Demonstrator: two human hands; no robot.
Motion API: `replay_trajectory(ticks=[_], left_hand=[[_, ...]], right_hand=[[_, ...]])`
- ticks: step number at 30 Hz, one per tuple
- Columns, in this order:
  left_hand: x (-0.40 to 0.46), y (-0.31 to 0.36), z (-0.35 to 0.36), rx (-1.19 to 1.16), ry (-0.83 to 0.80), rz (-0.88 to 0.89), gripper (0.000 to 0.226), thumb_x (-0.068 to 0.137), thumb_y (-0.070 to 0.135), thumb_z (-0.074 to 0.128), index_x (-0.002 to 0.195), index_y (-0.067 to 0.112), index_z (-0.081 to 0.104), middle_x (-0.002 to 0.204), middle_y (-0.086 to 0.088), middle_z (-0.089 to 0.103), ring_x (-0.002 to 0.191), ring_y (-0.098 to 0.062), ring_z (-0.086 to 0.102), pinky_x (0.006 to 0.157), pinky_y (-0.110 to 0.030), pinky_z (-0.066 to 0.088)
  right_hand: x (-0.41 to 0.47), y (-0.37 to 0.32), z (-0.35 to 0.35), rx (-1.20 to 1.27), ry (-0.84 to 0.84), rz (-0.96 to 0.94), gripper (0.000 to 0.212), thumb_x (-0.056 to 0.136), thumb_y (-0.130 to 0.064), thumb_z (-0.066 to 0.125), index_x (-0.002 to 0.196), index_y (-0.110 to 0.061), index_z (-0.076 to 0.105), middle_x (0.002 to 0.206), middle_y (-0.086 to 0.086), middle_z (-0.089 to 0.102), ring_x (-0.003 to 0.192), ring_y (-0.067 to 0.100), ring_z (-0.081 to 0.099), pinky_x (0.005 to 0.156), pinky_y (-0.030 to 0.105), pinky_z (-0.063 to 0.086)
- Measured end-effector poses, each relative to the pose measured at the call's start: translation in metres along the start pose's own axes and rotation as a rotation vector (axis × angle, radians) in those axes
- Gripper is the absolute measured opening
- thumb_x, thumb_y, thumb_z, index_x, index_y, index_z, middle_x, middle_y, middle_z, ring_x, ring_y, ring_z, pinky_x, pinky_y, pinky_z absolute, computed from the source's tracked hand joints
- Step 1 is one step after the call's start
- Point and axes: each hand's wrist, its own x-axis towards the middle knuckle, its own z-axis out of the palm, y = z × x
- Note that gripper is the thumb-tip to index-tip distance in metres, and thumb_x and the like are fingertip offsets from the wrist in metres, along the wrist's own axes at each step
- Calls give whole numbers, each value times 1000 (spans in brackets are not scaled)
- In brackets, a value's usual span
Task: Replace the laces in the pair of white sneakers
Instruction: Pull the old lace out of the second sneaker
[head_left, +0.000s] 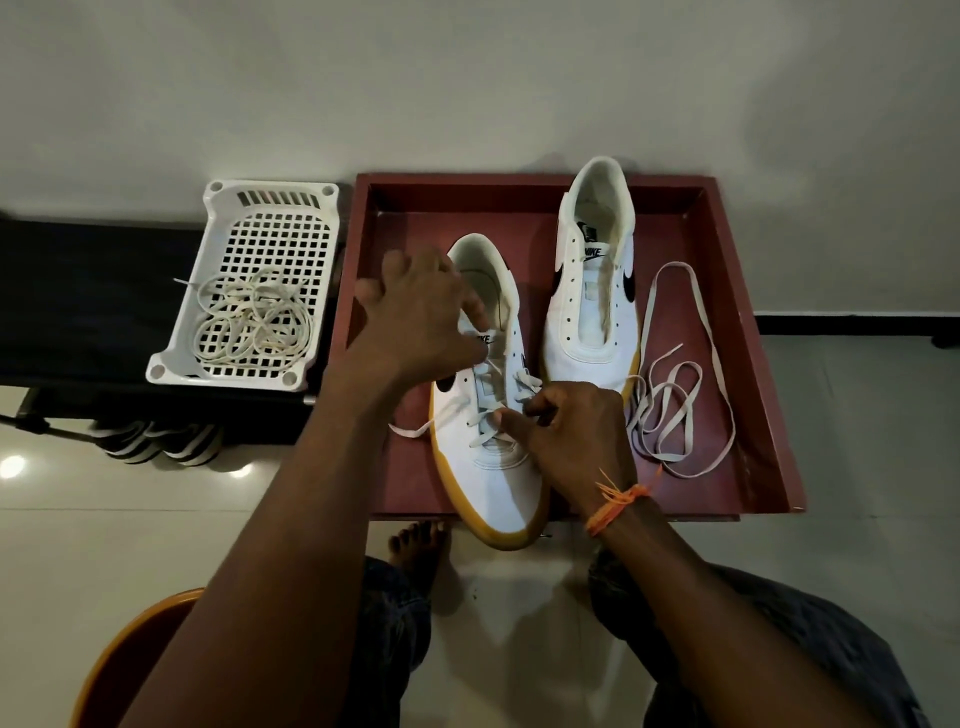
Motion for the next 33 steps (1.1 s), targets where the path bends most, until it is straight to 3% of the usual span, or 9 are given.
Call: replay_trajectory(ticks=[4,11,15,20,23,26,28,31,33], left_hand=[[3,1,18,51,-137,98,18,69,49,76,82,37,77,125,6,49,128,-27,32,102,-54,33],[9,-7,22,-18,-129,96,19,68,52,75,56,41,65,83,23,60,118,-20,41,99,-52,33],[5,2,15,6,-135,52,13,78,40,76,74,28,75,96,16,62,116,-18,28,97,-46,31],[9,-3,21,-40,-139,28,26,71,46,67,73,22,76,96,12,63,121,-22,35,99,-50,34],[7,0,16,-109,-125,85,26,74,39,65,71,16,76,95,3,67,114,-21,48,90,-34,35],[3,-3,-3,-295,24,79,21,76,19,71,67,0,74,86,-19,68,87,-28,62,66,-15,37],[-1,-13,-14,-351,159,-10,20,72,12,75,59,0,67,75,-18,65,74,-24,59,60,-18,40],[-1,-25,-11,-253,-52,-102,35,68,23,79,50,4,55,55,-9,51,53,-16,47,54,-30,41],[-2,-25,-7,-129,-109,-141,36,59,41,77,59,13,55,76,-8,56,73,-22,57,68,-36,52]], right_hand=[[3,3,-4,52,79,98,41,76,-58,73,80,-20,59,60,-8,62,58,5,59,55,17,43],[12,22,-4,-14,-41,93,35,90,-39,53,63,-16,59,58,4,63,54,26,63,56,46,55],[18,25,-22,-127,-162,95,54,85,-49,65,48,-8,59,42,7,54,41,20,56,49,37,52],[8,5,-17,-181,-129,13,60,77,-72,60,48,-21,49,47,-6,50,50,11,51,50,26,34],[-1,-2,-6,-170,-256,82,53,77,-72,60,57,-28,40,56,-10,46,62,13,50,51,25,30],[-1,3,-3,-88,-259,124,50,80,-65,64,61,-24,43,60,-4,54,65,19,57,56,29,40],[-1,4,-1,-34,-252,136,51,80,-65,64,63,-20,46,61,-1,58,60,21,59,56,35,49],[-2,4,1,-1,-236,167,52,78,-66,65,64,-19,47,59,2,60,53,24,60,57,44,56],[0,5,-1,12,-251,196,52,78,-65,67,64,-20,46,59,3,60,53,25,61,58,46,57]])
